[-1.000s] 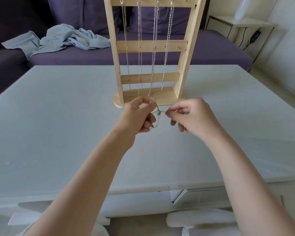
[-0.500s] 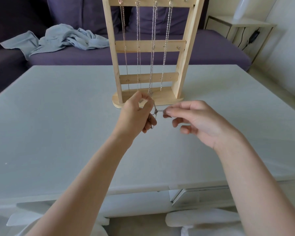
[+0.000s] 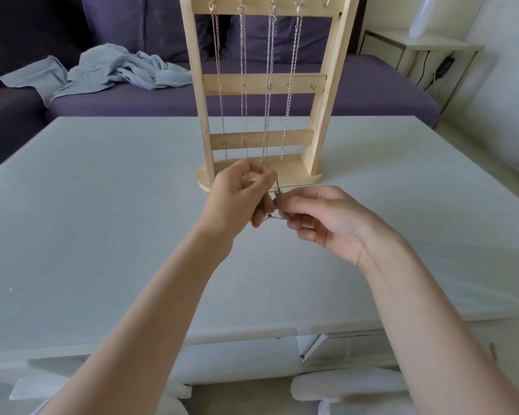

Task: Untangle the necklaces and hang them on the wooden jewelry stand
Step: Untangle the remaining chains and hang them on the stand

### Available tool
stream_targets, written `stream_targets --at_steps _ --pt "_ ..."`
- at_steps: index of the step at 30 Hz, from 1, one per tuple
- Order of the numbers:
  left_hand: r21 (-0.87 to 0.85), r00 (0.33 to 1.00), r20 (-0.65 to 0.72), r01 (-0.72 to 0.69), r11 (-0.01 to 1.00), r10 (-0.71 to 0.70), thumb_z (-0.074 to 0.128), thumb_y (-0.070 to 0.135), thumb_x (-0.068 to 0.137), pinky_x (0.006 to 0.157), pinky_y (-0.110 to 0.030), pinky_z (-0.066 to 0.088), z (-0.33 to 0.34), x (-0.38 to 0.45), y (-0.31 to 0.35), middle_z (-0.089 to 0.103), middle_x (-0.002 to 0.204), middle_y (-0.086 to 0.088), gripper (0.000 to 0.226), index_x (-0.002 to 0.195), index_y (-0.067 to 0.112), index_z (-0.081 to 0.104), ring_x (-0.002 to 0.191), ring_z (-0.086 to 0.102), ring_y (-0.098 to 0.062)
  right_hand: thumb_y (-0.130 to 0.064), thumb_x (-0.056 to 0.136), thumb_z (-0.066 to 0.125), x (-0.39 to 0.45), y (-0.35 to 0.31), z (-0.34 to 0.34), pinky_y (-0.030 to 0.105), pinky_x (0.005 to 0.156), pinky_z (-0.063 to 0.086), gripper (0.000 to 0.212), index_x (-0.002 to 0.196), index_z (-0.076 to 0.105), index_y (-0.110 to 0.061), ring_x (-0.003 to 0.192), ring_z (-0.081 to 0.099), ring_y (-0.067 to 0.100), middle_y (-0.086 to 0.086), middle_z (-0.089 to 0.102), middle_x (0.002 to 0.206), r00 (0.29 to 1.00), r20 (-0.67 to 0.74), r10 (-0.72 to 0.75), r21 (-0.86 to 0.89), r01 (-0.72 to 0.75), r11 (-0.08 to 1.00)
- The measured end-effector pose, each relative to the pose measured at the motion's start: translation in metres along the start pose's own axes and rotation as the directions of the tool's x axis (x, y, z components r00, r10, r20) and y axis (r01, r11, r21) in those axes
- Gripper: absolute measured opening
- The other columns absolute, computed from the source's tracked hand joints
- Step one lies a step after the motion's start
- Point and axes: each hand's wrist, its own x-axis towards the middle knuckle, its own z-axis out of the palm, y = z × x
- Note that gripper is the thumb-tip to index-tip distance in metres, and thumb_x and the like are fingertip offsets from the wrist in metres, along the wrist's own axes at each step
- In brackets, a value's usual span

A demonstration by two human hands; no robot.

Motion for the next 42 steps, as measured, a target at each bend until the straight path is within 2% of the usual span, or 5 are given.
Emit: stream_targets --at_steps 6,10,20,25,42 --pt "-0.026 0.994 0.054 0.098 0.995 -0.096 0.05 0.009 0.095 0.04 -0.018 0.041 0.007 -0.002 -0.005 0.059 0.046 0.0 0.015 0.08 0.008 0.051 0.036 0.046 -0.011 -0.012 0.079 0.062 0.002 0.005 0.008 0.021 0.045 0.032 0.02 0.06 0.067 -0.008 0.044 0.039 0.011 -0.006 0.05 0.044 0.936 -0.229 -0.269 -0.53 0.112 0.841" --pt "-0.052 0.991 -0.006 0.135 0.989 -0.136 0.045 0.008 0.096 0.039 -0.017 0.042 0.009 0.001 -0.008 0.059 0.044 0.0 0.012 0.085 0.008 0.049 0.036 0.049 -0.011 -0.013 0.081 0.056 0.001 0.004 0.009 0.015 0.04 0.031 0.027 0.056 0.064 -0.007 0.037 0.037 0.009 -0.007 0.046 0.037 0.911 -0.211 -0.354 -0.614 0.158 0.773" --pt "0.187 0.994 0.009 -0.112 0.976 0.112 0.045 0.009 0.096 0.039 -0.02 0.039 0.011 -0.001 -0.007 0.056 0.042 -0.001 0.013 0.084 0.014 0.046 0.035 0.049 -0.015 -0.004 0.08 0.06 -0.002 0.002 0.006 0.018 0.036 0.03 0.018 0.096 0.061 -0.011 0.039 0.047 0.012 0.005 0.066 0.055 0.971 -0.18 -0.155 -0.35 0.084 0.933" --pt "0.145 0.992 0.066 -0.117 0.982 0.108 0.047 0.011 0.096 0.038 -0.02 0.039 0.016 -0.006 -0.004 0.057 0.045 -0.004 0.011 0.085 0.012 0.048 0.035 0.049 -0.016 -0.008 0.09 0.053 0.003 0.005 0.006 0.019 0.036 0.031 0.01 0.089 0.062 -0.01 0.037 0.047 0.014 0.0 0.058 0.044 0.946 -0.268 -0.184 -0.267 0.11 0.957" --pt "0.052 0.993 0.076 -0.094 0.994 0.09 0.047 0.012 0.097 0.036 -0.019 0.037 0.003 -0.003 0.002 0.055 0.042 0.0 0.014 0.084 0.013 0.049 0.034 0.045 -0.013 -0.006 0.089 0.057 -0.005 -0.004 -0.003 0.015 0.036 0.031 0.012 0.081 0.064 -0.004 0.038 0.044 0.009 0.007 0.066 0.059 0.994 -0.028 -0.107 0.115 0.109 0.987"
